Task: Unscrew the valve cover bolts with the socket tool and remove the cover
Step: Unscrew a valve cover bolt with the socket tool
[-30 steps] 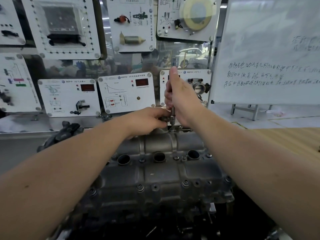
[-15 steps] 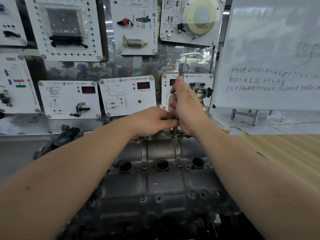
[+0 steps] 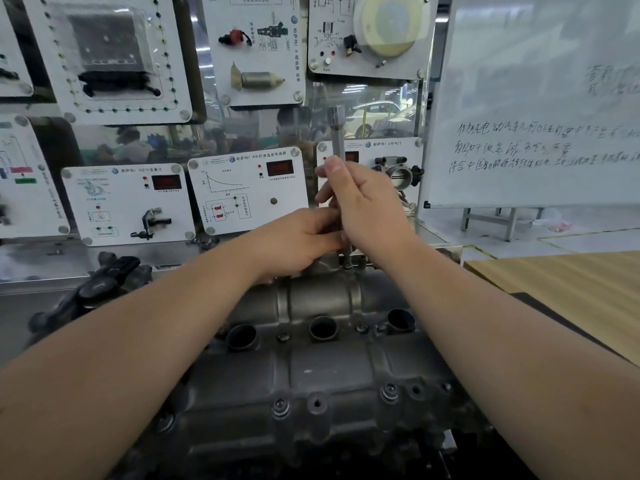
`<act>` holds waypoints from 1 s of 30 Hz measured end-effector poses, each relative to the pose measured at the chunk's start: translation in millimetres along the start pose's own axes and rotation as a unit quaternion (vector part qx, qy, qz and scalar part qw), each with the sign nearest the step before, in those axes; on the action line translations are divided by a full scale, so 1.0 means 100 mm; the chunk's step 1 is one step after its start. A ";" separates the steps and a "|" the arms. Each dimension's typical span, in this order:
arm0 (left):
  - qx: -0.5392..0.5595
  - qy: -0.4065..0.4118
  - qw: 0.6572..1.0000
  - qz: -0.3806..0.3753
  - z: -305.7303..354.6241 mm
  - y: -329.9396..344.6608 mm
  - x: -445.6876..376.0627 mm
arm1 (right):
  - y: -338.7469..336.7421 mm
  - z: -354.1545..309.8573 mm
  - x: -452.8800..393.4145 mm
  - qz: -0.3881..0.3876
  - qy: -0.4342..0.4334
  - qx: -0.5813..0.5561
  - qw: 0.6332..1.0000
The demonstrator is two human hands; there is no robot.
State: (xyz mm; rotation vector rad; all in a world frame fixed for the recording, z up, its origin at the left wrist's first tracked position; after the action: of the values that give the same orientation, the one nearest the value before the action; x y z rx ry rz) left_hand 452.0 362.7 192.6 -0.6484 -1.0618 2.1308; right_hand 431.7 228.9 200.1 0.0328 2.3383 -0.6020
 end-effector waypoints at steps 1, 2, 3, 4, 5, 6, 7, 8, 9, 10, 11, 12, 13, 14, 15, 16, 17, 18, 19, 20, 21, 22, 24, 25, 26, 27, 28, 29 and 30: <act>-0.006 0.000 1.000 0.002 0.01 0.00 -0.01 | -0.01 -0.01 0.01 0.012 -0.008 0.007 1.000; -0.012 -0.003 1.000 0.006 0.01 0.00 -0.02 | -0.03 -0.01 0.01 0.024 -0.013 0.010 1.000; -0.018 -0.006 1.000 0.011 0.01 -0.01 -0.03 | -0.04 -0.02 0.02 0.033 -0.013 0.013 0.999; -0.022 -0.009 1.000 0.014 0.01 -0.01 -0.03 | -0.05 -0.02 0.03 0.041 -0.010 0.016 0.999; -0.021 -0.012 1.000 0.015 0.01 -0.02 -0.04 | -0.06 -0.01 0.03 0.048 -0.009 0.017 0.999; -0.016 -0.013 1.000 0.016 0.01 -0.02 -0.03 | -0.06 -0.01 0.03 0.052 -0.008 0.015 0.999; -0.012 -0.014 1.000 0.017 0.00 -0.02 -0.03 | -0.07 0.00 0.04 0.057 -0.007 0.013 0.998; -0.009 -0.014 1.000 0.016 -0.01 -0.02 -0.03 | -0.07 -0.01 0.04 0.061 -0.005 0.013 0.998; -0.006 -0.013 1.000 0.015 -0.02 -0.01 -0.04 | -0.08 0.00 0.04 0.062 -0.005 0.016 0.998; -0.002 -0.010 1.000 0.013 -0.03 -0.01 -0.04 | -0.08 0.01 0.04 0.061 -0.005 0.020 0.998; 0.002 -0.007 1.000 0.013 -0.05 -0.01 -0.04 | -0.08 0.02 0.04 0.058 -0.005 0.032 0.998; 0.004 -0.005 1.000 0.013 -0.05 -0.01 -0.04 | -0.08 0.02 0.04 0.055 -0.005 0.044 0.998; 0.005 -0.005 1.000 0.011 -0.06 -0.01 -0.04 | -0.08 0.03 0.03 0.051 -0.005 0.053 0.997; 0.005 -0.007 1.000 0.008 -0.06 -0.01 -0.04 | -0.07 0.03 0.03 0.048 -0.006 0.055 0.997; 0.004 -0.008 1.000 0.005 -0.05 -0.01 -0.04 | -0.07 0.03 0.03 0.048 -0.006 0.057 0.997; 0.002 -0.011 1.000 0.002 -0.04 -0.01 -0.03 | -0.07 0.02 0.03 0.050 -0.006 0.052 0.997; 0.000 -0.014 1.000 0.001 -0.04 -0.02 -0.03 | -0.07 0.02 0.04 0.052 -0.006 0.046 0.998; -0.003 -0.016 1.000 0.000 -0.03 -0.02 -0.04 | -0.08 0.02 0.04 0.054 -0.005 0.038 0.998; -0.008 -0.017 1.000 0.000 -0.02 -0.02 -0.04 | -0.08 0.02 0.04 0.058 -0.004 0.037 0.998; -0.015 -0.017 1.000 -0.002 -0.01 -0.03 -0.03 | -0.08 0.02 0.05 0.059 -0.003 0.040 0.997; -0.023 -0.016 1.000 -0.005 0.00 -0.03 -0.03 | -0.09 0.02 0.05 0.060 -0.004 0.050 0.997; -0.030 -0.016 0.999 -0.008 0.01 -0.04 -0.02 | -0.09 0.02 0.04 0.062 -0.005 0.059 0.996; -0.031 -0.014 0.999 -0.011 0.01 -0.05 -0.01 | -0.08 0.03 0.03 0.067 -0.006 0.065 0.996; -0.030 -0.014 0.999 -0.011 0.00 -0.05 -0.01 | -0.08 0.03 0.03 0.067 -0.003 0.058 0.996; -0.030 -0.014 0.999 -0.010 -0.01 -0.06 -0.01 | -0.07 0.04 0.03 0.066 0.002 0.053 0.996; -0.032 -0.013 0.999 -0.010 -0.02 -0.06 -0.01 | -0.07 0.04 0.03 0.064 0.005 0.053 0.997; -0.035 -0.012 0.999 -0.009 -0.02 -0.05 -0.02 | -0.07 0.04 0.03 0.061 0.007 0.055 0.997; -0.038 -0.010 0.999 -0.009 -0.02 -0.05 -0.02 | -0.07 0.04 0.03 0.058 0.007 0.057 0.997; -0.036 -0.007 0.999 -0.010 -0.02 -0.05 -0.02 | -0.07 0.04 0.03 0.056 0.006 0.058 0.997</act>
State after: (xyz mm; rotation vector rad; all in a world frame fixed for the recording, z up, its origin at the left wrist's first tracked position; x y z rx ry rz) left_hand 456.2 364.4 195.5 -0.6544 -1.1525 2.0914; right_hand 430.2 220.8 198.5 0.2198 2.2922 -0.6829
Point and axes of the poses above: each hand's wrist, its own x-axis away from the middle knuckle, its own y-axis out of the palm, z = x × y, the point moved 1 cm from there along -x, towards the middle knuckle, and after that the axes turned 14 degrees about -z, right-handed, at the moved point
